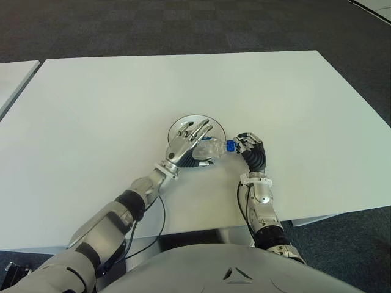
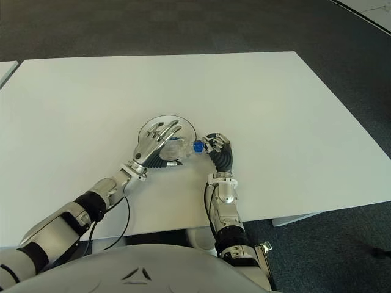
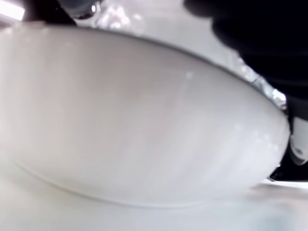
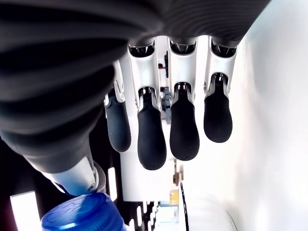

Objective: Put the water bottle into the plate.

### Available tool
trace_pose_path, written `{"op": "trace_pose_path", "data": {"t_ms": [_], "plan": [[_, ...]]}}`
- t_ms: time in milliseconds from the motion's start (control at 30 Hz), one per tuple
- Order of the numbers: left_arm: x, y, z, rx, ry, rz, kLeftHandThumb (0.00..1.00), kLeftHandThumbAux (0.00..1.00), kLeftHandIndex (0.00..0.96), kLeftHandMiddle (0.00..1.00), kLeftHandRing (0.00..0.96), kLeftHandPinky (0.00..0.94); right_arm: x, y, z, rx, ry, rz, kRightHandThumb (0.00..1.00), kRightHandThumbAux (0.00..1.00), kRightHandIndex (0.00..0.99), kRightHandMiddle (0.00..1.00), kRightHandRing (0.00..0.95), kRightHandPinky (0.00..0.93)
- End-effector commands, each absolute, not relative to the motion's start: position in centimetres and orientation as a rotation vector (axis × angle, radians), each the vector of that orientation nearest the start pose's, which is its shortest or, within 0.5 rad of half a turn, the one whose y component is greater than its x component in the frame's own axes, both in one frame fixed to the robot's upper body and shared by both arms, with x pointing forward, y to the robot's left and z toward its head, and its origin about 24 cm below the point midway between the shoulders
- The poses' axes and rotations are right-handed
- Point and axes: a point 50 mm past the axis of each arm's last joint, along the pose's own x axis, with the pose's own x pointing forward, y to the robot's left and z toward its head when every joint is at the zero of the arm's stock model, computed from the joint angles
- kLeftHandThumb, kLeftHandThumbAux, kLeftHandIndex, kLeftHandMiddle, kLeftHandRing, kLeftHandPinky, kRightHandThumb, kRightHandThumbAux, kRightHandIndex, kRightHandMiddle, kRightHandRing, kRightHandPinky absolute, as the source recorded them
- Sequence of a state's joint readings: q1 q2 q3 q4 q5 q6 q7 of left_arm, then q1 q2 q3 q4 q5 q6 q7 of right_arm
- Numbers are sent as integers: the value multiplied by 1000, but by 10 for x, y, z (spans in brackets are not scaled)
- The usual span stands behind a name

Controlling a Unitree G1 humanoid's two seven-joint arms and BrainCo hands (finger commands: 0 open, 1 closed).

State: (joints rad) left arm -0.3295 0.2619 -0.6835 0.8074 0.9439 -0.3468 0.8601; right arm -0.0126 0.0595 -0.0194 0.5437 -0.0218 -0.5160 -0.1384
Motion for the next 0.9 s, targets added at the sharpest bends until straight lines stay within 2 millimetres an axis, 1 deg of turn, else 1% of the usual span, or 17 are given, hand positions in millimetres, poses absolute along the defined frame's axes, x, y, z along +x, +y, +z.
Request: {"op": "trace_pose_path", "data": {"t_ms": [33,633,900], "plan": [[230,112,-55,1210,-421,-307,157,483,0,0,0,0,207,-142,-62,41,213,-165,703,727,434,673,663,657],[232,113,-51,1198,-393,-206,75,407,0,0,0,0,206,-141,-62,28,218,-165,703,728,433,681,670,664],[231,113,-49,1185,-394,-173,70,403,0,0,0,0,206,-141,-61,26,221,-166,703,728,434,679,668,662]]}}
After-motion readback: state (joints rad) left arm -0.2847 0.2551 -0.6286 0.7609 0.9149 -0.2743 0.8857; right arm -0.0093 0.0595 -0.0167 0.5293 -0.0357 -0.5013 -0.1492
